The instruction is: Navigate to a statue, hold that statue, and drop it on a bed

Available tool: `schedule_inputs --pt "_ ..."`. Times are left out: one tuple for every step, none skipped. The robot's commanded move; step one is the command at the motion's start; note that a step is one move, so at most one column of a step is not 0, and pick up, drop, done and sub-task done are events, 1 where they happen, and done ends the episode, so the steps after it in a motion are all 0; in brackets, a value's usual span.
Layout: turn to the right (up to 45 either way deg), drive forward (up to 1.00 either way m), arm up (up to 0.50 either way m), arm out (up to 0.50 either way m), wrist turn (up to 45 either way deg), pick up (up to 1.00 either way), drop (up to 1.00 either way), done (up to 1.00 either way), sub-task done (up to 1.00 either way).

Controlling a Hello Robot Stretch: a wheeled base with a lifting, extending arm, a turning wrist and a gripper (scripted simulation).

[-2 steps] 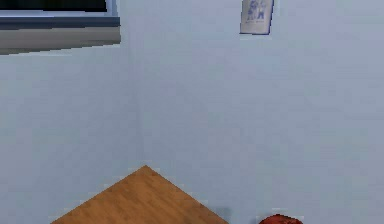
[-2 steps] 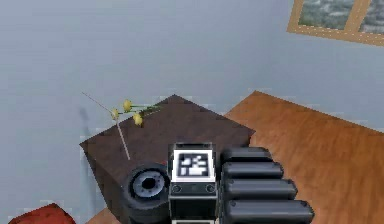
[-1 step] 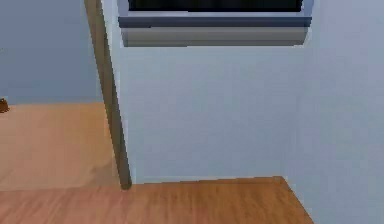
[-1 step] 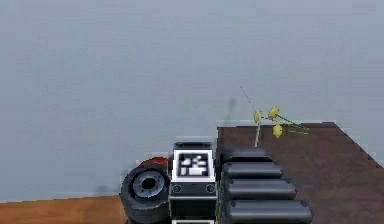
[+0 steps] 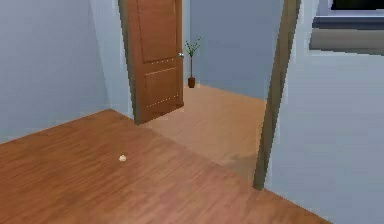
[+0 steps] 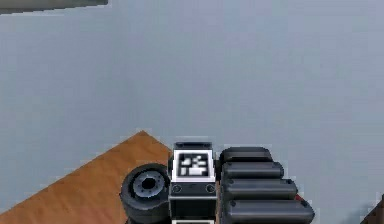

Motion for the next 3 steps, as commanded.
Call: schedule_inputs --pt "-9.0 0.00 0.00 0.00 0.0 0.00 0.00 0.00 0.00" --pt "0.0 0.15 0.00 0.00 0.0 0.00 0.00 0.00 0.00" --pt "-45.0 0.00 0.00 0.00 0.0 0.00 0.00 0.00 0.00"
